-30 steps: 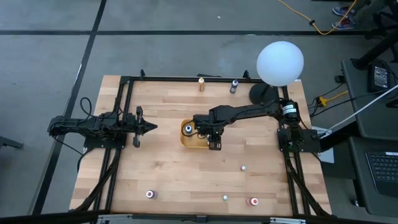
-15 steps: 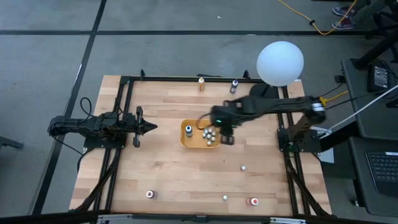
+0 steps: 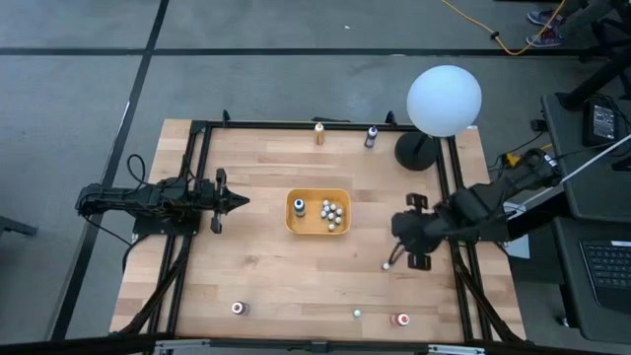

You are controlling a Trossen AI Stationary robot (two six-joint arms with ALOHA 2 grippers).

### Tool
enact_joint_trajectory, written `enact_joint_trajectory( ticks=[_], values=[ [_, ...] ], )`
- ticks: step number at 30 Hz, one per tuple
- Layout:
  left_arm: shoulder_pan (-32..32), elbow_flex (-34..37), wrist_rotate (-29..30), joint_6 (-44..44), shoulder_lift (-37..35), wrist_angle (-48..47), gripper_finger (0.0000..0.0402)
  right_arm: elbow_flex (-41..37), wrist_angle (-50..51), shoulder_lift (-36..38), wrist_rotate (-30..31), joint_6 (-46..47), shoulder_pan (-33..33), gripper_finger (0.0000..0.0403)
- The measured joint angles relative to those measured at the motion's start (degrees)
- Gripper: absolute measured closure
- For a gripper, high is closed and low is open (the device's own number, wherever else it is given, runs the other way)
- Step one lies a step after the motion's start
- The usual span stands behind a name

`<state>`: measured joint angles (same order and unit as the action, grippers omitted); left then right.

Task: Pick & Place food coloring
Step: Put the red food coloring bottle into the yellow bin

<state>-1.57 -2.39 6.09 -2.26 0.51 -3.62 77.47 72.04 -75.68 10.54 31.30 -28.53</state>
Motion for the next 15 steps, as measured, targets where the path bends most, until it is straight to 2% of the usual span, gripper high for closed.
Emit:
enact_joint_trajectory(
  ticks=[5,10,12,15],
  values=[
    [0.00,0.00,0.01,0.00,0.00,-0.01,0.0395,-0.07,3.25,-0.82,2.74,5.15,-5.52,0.0244],
    [-0.01,0.00,0.02,0.00,0.00,0.00,0.0393,-0.09,1.93,-1.78,3.43,8.79,-8.15,0.0243],
    [0.01,0.00,0.02,0.00,0.00,0.00,0.0391,-0.09,1.52,-2.19,3.07,9.36,-8.76,0.0233],
    [-0.01,0.00,0.02,0.00,0.00,-0.02,0.0392,-0.53,1.01,-2.62,2.65,10.25,-9.44,0.0199]
  ],
)
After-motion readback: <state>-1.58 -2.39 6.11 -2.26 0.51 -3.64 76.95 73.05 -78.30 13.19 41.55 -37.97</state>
